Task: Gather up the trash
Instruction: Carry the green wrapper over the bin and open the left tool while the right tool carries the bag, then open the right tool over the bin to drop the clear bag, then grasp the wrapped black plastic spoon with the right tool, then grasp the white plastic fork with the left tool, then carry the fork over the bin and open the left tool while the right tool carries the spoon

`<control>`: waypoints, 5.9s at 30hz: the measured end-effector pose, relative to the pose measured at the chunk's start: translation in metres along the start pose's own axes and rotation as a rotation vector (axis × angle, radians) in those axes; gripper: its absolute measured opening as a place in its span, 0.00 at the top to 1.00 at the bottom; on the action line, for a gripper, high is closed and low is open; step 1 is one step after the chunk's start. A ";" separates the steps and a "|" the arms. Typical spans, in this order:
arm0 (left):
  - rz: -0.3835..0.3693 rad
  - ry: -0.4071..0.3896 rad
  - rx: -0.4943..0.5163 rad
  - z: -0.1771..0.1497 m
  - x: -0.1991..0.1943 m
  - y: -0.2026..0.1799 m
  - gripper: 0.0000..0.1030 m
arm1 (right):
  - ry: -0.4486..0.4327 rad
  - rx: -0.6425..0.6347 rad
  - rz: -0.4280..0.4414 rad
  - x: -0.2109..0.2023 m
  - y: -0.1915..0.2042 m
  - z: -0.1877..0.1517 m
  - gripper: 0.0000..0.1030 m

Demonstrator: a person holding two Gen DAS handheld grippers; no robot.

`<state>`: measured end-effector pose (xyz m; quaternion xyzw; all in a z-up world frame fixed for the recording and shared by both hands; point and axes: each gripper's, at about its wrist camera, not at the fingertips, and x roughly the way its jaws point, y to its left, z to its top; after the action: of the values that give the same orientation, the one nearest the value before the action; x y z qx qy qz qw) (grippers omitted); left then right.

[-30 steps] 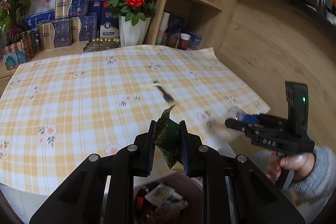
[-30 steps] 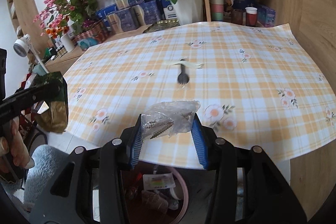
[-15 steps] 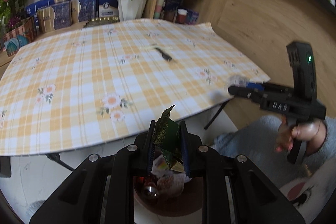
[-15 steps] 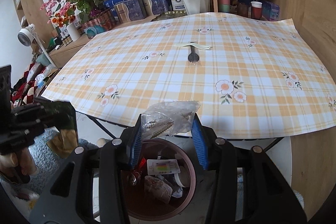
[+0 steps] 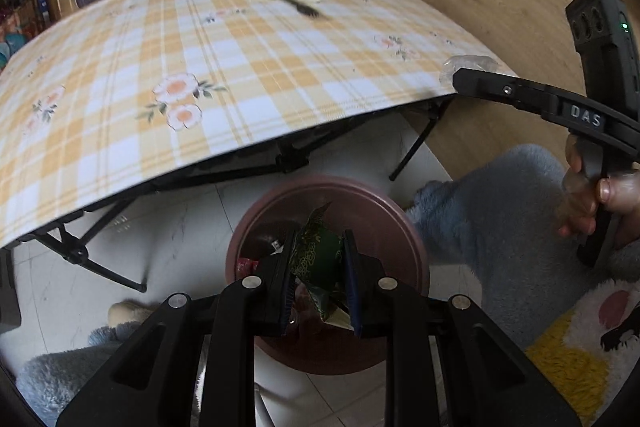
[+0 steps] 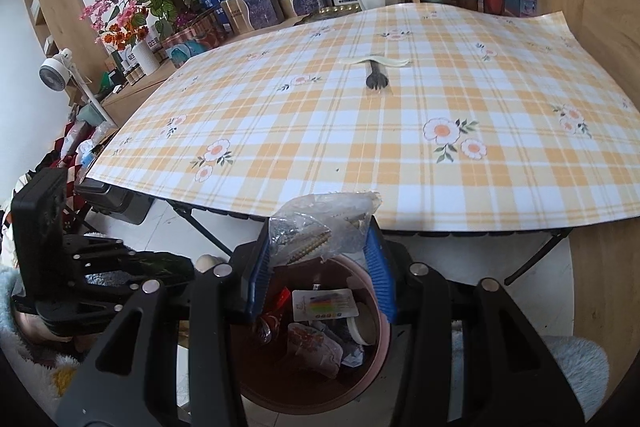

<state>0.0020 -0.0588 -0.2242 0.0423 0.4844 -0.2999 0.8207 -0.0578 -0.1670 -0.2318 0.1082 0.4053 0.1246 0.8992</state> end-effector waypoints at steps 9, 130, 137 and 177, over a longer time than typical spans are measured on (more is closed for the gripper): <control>0.054 -0.115 -0.015 0.001 -0.014 0.000 0.20 | 0.044 0.003 0.026 0.015 0.005 -0.015 0.56; 0.069 -0.039 0.308 0.291 0.149 0.034 0.58 | 0.080 0.103 -0.093 0.069 -0.133 0.130 0.94; 0.049 0.063 0.381 0.305 0.177 0.037 0.63 | 0.054 0.126 -0.094 0.063 -0.148 0.135 0.94; -0.088 -0.238 0.106 0.134 -0.056 0.011 0.88 | -0.023 0.014 -0.042 -0.013 -0.032 0.089 0.94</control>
<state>0.0918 -0.0725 -0.1102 0.0285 0.3686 -0.3637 0.8550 0.0051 -0.2098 -0.1748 0.1076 0.3981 0.1016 0.9053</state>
